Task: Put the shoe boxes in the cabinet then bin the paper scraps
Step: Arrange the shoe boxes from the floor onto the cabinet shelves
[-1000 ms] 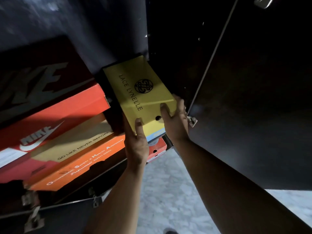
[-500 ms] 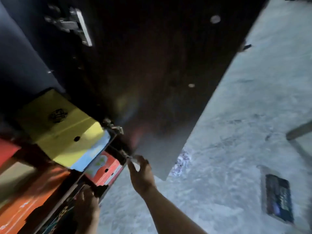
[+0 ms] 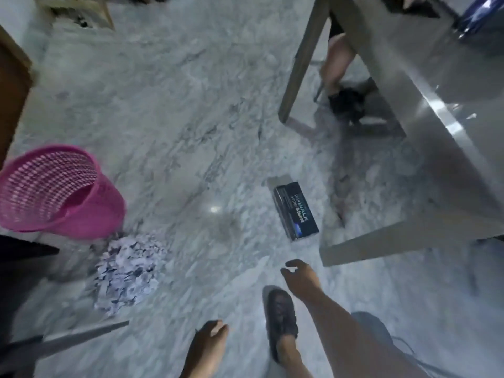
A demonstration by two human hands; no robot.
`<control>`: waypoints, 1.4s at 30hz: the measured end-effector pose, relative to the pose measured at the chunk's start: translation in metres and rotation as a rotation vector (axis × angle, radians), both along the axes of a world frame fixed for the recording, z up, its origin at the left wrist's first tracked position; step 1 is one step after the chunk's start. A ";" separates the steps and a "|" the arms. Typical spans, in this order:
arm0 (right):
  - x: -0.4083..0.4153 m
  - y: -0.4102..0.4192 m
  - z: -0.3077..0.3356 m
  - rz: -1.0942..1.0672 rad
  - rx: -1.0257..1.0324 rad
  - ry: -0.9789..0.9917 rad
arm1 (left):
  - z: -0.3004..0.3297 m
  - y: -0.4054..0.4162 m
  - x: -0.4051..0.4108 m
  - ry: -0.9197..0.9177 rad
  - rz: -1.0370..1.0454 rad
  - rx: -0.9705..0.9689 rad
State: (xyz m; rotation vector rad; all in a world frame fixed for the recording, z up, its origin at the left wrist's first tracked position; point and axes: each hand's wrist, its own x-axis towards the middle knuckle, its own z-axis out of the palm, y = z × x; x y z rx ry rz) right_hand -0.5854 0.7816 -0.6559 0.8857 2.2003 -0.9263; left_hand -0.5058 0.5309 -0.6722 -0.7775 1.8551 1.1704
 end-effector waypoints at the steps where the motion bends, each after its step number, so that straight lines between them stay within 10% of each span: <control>1: -0.012 0.025 -0.007 -0.038 0.011 0.000 | -0.002 0.026 -0.025 -0.005 -0.051 0.001; 15: -0.179 0.229 -0.237 -0.237 -0.030 0.030 | -0.244 0.300 -0.272 -0.057 -0.264 0.078; 24: -0.178 0.235 -0.355 -0.250 -0.153 -0.008 | -0.341 0.331 -0.284 0.029 0.106 0.322; 34: -0.135 0.171 -0.281 -0.240 -0.238 0.047 | -0.266 0.270 -0.226 0.022 0.298 0.325; 42: -0.059 0.085 -0.093 0.008 -0.258 0.019 | -0.060 0.169 -0.121 0.019 0.586 0.392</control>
